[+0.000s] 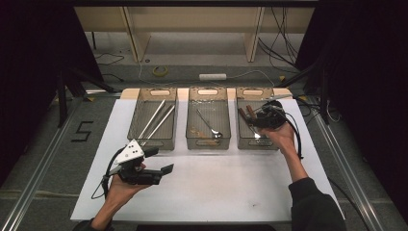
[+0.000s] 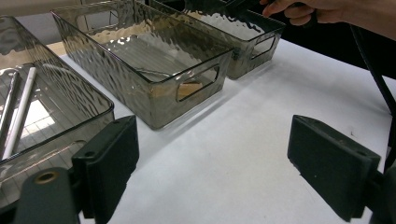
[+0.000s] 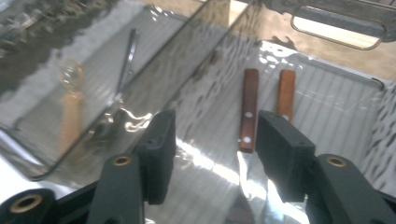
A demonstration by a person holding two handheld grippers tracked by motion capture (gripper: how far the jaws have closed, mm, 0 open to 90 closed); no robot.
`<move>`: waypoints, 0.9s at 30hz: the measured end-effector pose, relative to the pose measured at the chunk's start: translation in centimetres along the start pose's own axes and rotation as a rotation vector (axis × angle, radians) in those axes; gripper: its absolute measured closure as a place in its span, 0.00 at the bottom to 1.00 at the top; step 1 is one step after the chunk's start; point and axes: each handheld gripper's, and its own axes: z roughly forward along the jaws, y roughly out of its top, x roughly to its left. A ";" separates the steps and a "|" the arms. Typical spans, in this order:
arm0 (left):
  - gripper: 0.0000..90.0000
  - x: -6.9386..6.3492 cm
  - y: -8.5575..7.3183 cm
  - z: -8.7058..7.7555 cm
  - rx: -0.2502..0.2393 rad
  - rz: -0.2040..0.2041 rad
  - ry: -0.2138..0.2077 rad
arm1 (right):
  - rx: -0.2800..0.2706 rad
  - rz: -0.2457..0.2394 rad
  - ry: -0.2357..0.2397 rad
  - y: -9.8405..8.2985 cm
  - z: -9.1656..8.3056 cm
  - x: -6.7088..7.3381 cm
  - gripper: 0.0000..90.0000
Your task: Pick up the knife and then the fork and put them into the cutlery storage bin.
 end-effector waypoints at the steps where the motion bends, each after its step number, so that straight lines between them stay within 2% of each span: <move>1: 0.18 0.0 0.0 0.0 0.000 -0.001 0.000 | -0.008 -0.001 0.001 -0.1 -0.2 0.2 0.50; 8: 0.18 0.0 0.0 0.0 -0.001 -0.004 0.002 | -0.072 -0.007 0.041 -1.3 -1.9 2.1 0.44; 15: 0.18 0.1 0.0 0.0 -0.005 -0.013 0.002 | -0.137 -0.006 0.089 -3.0 -3.9 4.0 0.41; 27: 0.18 0.2 0.0 0.0 -0.009 -0.023 0.002 | -0.215 -0.012 0.195 -4.9 -5.7 6.4 0.37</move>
